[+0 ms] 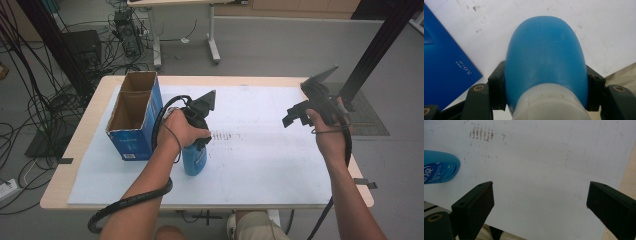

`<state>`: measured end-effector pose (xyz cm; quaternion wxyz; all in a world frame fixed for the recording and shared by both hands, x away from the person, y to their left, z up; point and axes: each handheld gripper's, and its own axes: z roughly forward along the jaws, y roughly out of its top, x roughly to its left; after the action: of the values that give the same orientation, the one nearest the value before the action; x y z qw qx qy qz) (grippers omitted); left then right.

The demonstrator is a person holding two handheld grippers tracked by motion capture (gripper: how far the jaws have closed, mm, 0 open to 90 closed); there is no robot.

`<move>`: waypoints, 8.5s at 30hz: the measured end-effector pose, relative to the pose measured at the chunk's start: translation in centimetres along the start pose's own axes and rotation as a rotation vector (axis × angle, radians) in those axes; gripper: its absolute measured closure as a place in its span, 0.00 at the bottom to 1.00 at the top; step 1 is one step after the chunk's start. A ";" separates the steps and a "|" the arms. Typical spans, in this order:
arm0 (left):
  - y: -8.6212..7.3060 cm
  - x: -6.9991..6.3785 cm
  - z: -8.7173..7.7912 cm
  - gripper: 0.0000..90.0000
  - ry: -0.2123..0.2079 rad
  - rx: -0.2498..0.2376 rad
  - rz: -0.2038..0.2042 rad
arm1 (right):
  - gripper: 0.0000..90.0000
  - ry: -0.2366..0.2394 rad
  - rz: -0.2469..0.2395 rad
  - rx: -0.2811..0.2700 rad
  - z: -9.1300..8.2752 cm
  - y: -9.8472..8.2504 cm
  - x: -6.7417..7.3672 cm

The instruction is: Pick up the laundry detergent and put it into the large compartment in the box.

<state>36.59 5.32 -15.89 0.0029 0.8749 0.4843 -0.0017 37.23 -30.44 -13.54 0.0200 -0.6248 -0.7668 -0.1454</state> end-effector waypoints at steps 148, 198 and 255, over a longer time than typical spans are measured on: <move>-4.4 14.9 -29.0 0.42 0.049 -0.143 -0.503 | 0.08 -0.001 -0.027 0.013 -0.8 -0.2 1.3; -5.4 19.2 -21.3 0.42 0.040 -0.099 -0.598 | 0.08 -0.012 -0.034 0.015 -0.5 -0.6 1.9; -2.9 19.6 -5.9 0.42 0.027 -0.031 -0.542 | 0.08 -0.025 -0.032 0.047 1.1 -0.2 1.6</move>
<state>44.55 23.45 -10.09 0.0095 0.7131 0.7008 0.0166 36.84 -28.67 -14.26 0.0229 -0.6136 -0.7801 -0.1198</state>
